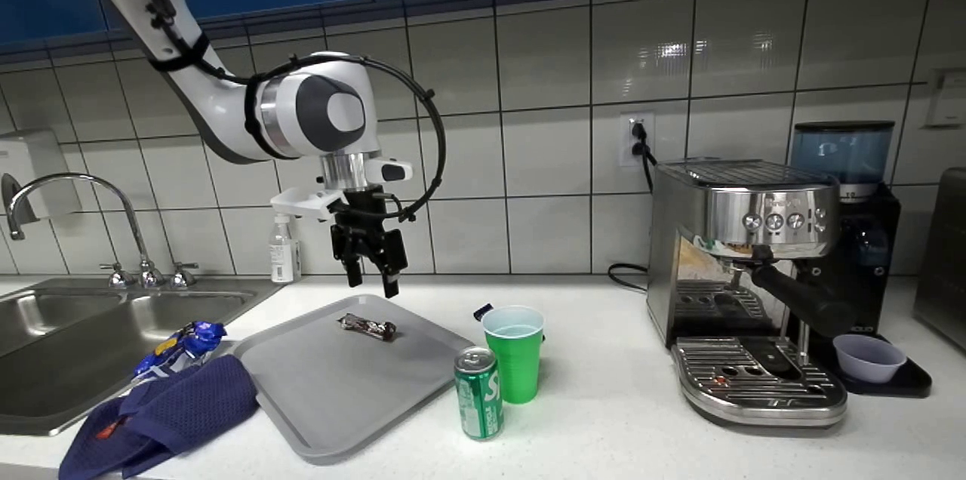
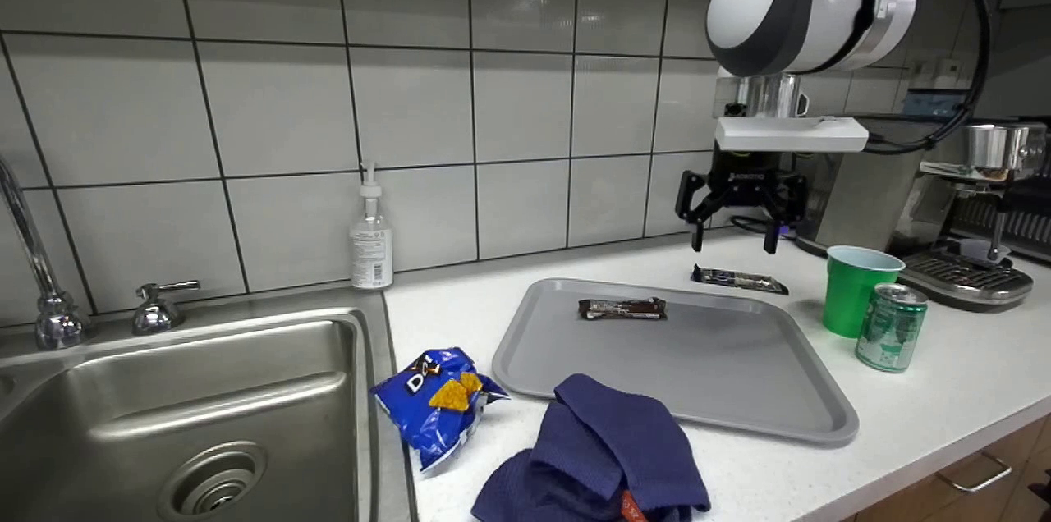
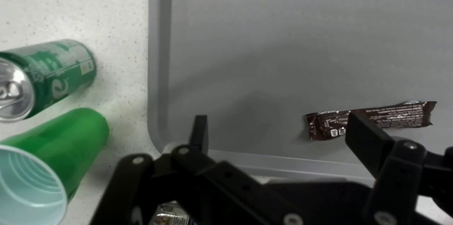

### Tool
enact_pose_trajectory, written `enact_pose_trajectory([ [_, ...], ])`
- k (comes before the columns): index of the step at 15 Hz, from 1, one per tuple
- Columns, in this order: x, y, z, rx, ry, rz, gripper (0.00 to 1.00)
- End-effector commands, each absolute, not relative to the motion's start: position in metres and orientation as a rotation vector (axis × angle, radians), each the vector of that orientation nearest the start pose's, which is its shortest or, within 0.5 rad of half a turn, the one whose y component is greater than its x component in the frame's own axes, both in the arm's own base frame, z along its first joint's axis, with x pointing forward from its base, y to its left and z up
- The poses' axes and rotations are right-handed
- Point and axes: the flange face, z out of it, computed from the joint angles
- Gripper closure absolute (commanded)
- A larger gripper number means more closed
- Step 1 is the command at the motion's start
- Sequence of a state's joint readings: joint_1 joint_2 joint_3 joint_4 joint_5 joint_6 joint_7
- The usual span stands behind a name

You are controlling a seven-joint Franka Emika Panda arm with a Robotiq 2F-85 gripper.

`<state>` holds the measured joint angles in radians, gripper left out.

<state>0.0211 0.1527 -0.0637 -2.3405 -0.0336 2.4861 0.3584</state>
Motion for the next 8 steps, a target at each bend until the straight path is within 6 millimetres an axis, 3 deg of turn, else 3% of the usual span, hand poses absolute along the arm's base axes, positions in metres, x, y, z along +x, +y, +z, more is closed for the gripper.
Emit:
enact_pose_trajectory([
  [1,0.529,0.002,0.260,-3.100,0.748,0.082,0.00],
  [8,0.556,0.031,0.231,-3.047,1.040,0.168,0.00],
])
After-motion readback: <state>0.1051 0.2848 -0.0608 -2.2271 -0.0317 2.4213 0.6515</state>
